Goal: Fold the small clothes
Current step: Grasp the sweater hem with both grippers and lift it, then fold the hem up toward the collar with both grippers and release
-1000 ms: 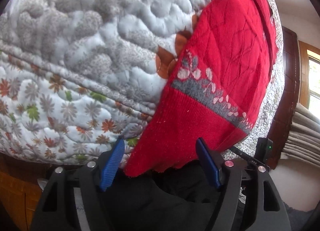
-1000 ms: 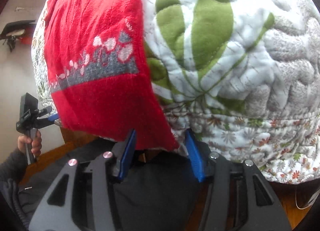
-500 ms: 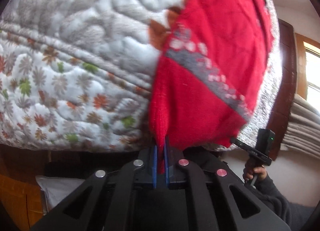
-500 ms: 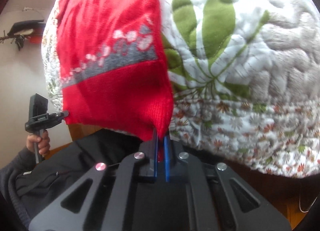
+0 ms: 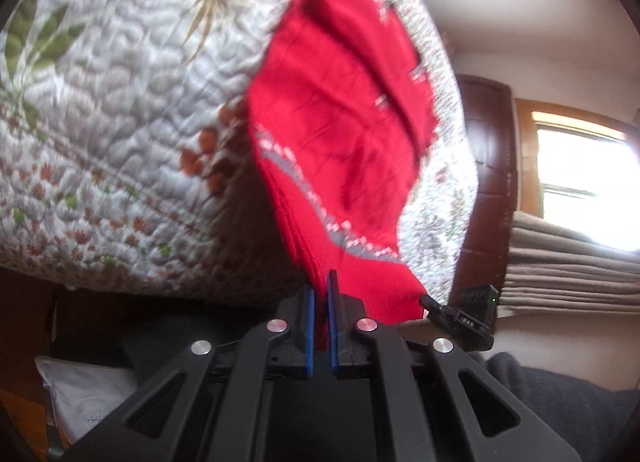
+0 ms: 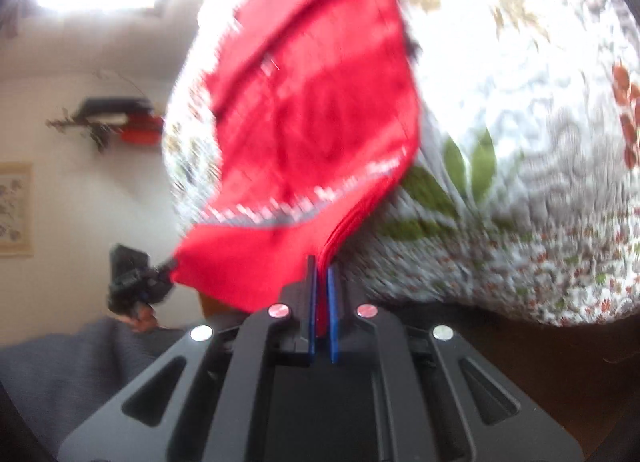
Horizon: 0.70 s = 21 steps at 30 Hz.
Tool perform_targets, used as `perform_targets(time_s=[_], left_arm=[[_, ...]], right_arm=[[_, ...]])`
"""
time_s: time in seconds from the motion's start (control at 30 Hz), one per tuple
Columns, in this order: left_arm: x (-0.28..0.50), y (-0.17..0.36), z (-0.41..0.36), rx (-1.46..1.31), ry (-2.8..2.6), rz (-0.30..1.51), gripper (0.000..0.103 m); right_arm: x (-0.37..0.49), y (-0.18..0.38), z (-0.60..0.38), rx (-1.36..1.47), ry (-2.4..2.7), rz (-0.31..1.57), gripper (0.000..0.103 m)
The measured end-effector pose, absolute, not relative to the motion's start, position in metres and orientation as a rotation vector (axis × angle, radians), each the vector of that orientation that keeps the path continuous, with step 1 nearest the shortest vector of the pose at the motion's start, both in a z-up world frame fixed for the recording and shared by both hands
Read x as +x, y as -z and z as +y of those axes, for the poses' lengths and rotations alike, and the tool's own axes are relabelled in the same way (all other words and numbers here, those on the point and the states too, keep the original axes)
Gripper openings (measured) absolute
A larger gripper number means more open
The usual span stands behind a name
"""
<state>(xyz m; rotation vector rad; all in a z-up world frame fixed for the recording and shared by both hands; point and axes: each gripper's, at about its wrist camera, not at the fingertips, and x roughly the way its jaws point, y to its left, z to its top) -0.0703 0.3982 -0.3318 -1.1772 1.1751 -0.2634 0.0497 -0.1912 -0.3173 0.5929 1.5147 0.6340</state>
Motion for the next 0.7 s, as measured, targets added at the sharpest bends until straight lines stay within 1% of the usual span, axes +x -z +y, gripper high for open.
perform_targets(time_s=[0.2,0.33,0.53,0.7], left_arm=[[-0.032,0.295,0.408,-1.231,0.301,1.034,0.005],[0.002,0.288,0.411,-1.271,0.312,1.0,0.005],[0.055,0.305,0.419,-1.337,0.286,1.022,0.005],[0.09,0.342,0.433,-1.453,0.216,1.016,0.005]], right_arm=[[0.088,0.281,-0.189,0.748,-0.651,1.373,0.003],[0.115,0.277,-0.187,0.828,-0.637,1.322,0.003],[0.148,0.286,-0.194,0.917,-0.578,1.298,0.003],[0.178,0.307,-0.194,0.973,-0.514,1.319,0.003]])
